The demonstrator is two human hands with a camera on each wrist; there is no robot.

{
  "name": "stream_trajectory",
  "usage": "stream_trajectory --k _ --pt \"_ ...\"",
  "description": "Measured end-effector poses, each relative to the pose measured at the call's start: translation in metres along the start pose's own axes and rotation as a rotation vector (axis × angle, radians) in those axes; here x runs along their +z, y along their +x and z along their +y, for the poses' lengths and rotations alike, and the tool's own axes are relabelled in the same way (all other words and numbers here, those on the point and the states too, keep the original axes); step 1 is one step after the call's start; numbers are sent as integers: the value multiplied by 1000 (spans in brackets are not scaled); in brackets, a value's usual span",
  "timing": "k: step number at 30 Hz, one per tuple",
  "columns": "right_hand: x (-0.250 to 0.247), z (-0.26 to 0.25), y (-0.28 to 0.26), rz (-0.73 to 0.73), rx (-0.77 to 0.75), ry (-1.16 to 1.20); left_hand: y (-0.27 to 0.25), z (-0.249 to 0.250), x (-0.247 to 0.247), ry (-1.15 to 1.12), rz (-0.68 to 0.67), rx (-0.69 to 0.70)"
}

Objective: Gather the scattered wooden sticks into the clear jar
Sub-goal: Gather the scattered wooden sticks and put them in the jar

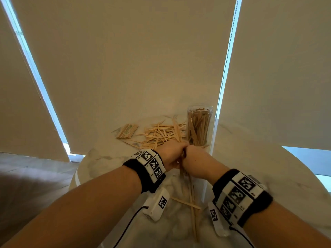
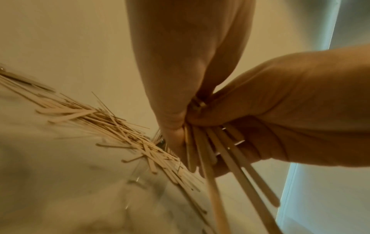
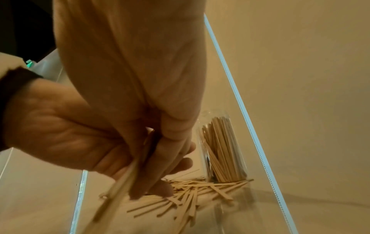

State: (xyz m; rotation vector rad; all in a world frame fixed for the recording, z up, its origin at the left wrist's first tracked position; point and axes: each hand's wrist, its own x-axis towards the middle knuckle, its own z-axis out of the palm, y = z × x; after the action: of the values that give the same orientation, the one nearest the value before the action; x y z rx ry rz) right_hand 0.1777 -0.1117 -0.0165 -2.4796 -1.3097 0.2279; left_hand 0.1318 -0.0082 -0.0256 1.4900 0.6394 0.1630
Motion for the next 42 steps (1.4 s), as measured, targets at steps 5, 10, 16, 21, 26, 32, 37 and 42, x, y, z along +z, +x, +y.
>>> stream_trajectory --k 5,10,16,21,26,32,37,42 --pt "-7 -4 2 11 -43 60 4 10 -7 -136 173 80" --pt "-22 -8 -19 -151 -28 -157 9 19 -23 -365 323 190" --pt "-2 -17 -44 -464 -100 -343 2 24 -45 -239 333 184" --pt "-2 -20 -35 -425 -137 -353 -17 25 -46 -280 260 174" --pt "-39 -16 -25 -24 -60 -165 -28 15 -43 25 451 263" --pt "-48 -33 -38 94 -178 135 -38 8 -10 167 162 291" --pt "-48 -2 -53 -149 -23 16 -47 10 -5 330 271 201" --pt "-28 33 -63 -472 81 -343 -64 -6 -4 672 100 129"
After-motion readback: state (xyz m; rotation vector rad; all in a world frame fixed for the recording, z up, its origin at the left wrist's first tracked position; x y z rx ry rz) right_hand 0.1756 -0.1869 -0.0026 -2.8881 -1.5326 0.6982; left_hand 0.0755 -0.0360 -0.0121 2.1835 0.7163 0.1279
